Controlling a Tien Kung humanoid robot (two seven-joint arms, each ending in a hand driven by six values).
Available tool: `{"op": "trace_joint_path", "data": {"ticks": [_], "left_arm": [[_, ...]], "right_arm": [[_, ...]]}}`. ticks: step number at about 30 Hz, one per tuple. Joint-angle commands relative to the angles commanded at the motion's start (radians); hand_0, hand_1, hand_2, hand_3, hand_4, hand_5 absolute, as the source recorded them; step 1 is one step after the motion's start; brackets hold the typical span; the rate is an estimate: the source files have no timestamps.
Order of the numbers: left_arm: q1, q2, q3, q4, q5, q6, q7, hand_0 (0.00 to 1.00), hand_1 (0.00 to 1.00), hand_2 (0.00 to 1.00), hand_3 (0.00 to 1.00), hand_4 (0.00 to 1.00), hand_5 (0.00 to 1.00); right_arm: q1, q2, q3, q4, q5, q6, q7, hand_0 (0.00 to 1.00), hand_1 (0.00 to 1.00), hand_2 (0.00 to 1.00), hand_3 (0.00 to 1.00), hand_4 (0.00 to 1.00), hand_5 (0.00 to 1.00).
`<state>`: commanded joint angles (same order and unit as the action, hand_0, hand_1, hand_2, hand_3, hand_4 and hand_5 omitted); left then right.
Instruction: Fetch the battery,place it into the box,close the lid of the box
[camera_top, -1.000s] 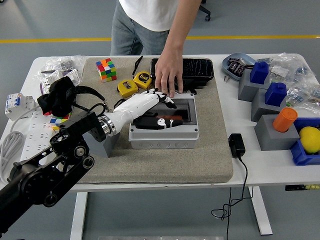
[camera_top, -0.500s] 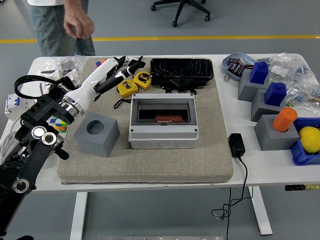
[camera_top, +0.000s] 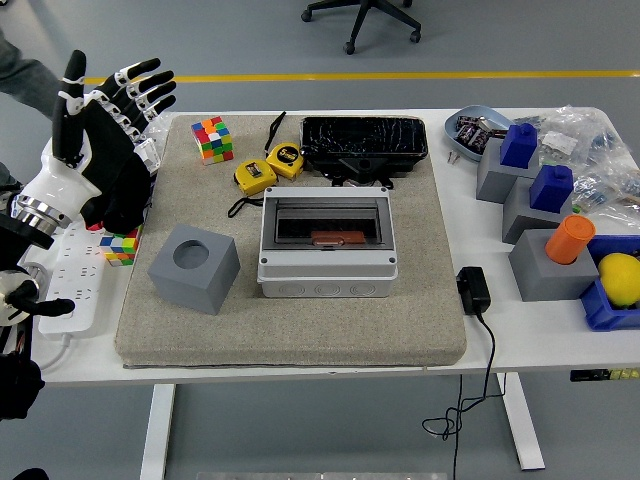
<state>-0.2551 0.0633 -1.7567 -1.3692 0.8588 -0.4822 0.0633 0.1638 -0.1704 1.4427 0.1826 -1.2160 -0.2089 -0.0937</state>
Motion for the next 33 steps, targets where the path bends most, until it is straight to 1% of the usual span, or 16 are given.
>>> {"op": "trace_joint_path", "data": {"ticks": [2,4,6,7,8,9,11,12,14,15,20,21,26,27,33], "left_arm": [[0.012,-0.003,-0.044,0.018,-0.081,0.002,-0.002,0.892,0.889,0.821,0.807,0.998,0.998],[0.020,0.002,-0.066,0.030,-0.165,0.009,-0.006,0.888,0.888,0.824,0.804,0.998,0.998],[0.030,0.009,-0.086,0.048,-0.249,0.022,-0.006,0.888,0.888,0.824,0.804,0.998,0.998],[0.036,0.010,-0.101,0.060,-0.292,0.042,-0.008,0.888,0.888,0.824,0.804,0.998,0.998],[0.039,0.010,-0.107,0.064,-0.330,0.050,-0.009,0.888,0.888,0.824,0.804,0.998,0.998],[0.046,0.008,-0.123,0.070,-0.348,0.070,-0.013,0.888,0.918,0.863,0.836,0.998,0.998],[0.053,0.005,-0.144,0.074,-0.334,0.097,-0.018,0.888,0.918,0.863,0.836,0.998,0.998],[0.061,0.002,-0.165,0.076,-0.294,0.125,-0.023,0.888,0.918,0.863,0.836,0.998,0.998],[0.069,0.002,-0.189,0.078,-0.227,0.164,-0.030,0.888,0.918,0.863,0.836,0.998,0.998],[0.073,0.003,-0.197,0.078,-0.189,0.185,-0.032,0.918,0.992,0.963,0.929,0.998,0.998],[0.091,0.006,-0.219,0.067,0.032,0.272,-0.044,0.918,0.992,0.963,0.929,0.998,0.998],[0.092,0.007,-0.220,0.064,0.071,0.286,-0.047,0.970,0.998,0.998,0.962,0.998,0.998],[0.096,0.010,-0.220,0.041,0.279,0.322,-0.053,0.970,0.998,0.998,0.962,0.998,0.998],[0.095,0.009,-0.222,0.035,0.324,0.329,-0.054,0.998,0.998,0.998,0.979,0.998,0.998],[0.100,0.000,-0.230,0.011,0.578,0.385,-0.093,0.998,0.998,0.998,0.980,0.998,0.998]], "right_arm": [[0.003,-0.004,0.002,-0.002,-0.005,0.000,-0.002,0.998,0.963,0.874,0.856,0.998,0.998],[0.004,-0.005,0.011,-0.002,-0.013,-0.001,-0.005,0.998,0.961,0.870,0.856,0.998,0.998],[0.004,-0.005,0.010,-0.003,-0.009,-0.004,-0.003,0.998,0.961,0.870,0.856,0.998,0.998],[0.003,-0.005,0.010,-0.003,-0.011,-0.003,-0.004,0.998,0.961,0.870,0.856,0.998,0.998],[0.003,-0.004,0.010,-0.003,-0.012,-0.003,-0.004,0.998,0.961,0.870,0.856,0.998,0.998],[0.002,-0.003,0.014,-0.003,-0.015,-0.004,-0.005,0.998,0.960,0.870,0.855,0.998,0.998],[0.000,-0.002,0.014,-0.003,-0.015,-0.004,-0.004,0.998,0.960,0.870,0.855,0.998,0.998],[-0.002,0.000,0.011,-0.003,-0.014,-0.004,-0.003,0.998,0.960,0.870,0.855,0.998,0.998],[-0.003,0.001,0.012,-0.003,-0.017,-0.006,-0.003,0.998,0.960,0.870,0.855,0.998,0.998],[-0.003,0.001,0.011,-0.003,-0.015,-0.006,-0.003,0.998,0.957,0.870,0.854,0.998,0.998],[-0.004,0.002,0.009,-0.003,-0.016,-0.008,-0.003,0.998,0.957,0.870,0.854,0.998,0.998],[-0.005,0.002,0.010,-0.003,-0.017,-0.008,-0.004,0.998,0.955,0.870,0.854,0.998,0.998],[-0.005,0.004,0.021,-0.003,-0.026,-0.011,-0.006,0.998,0.955,0.870,0.854,0.998,0.998],[-0.004,0.004,0.020,-0.003,-0.026,-0.012,-0.006,0.998,0.955,0.868,0.853,0.998,0.998],[0.000,0.008,0.024,-0.003,-0.026,-0.017,-0.005,0.998,0.954,0.868,0.852,0.998,0.998]]}}
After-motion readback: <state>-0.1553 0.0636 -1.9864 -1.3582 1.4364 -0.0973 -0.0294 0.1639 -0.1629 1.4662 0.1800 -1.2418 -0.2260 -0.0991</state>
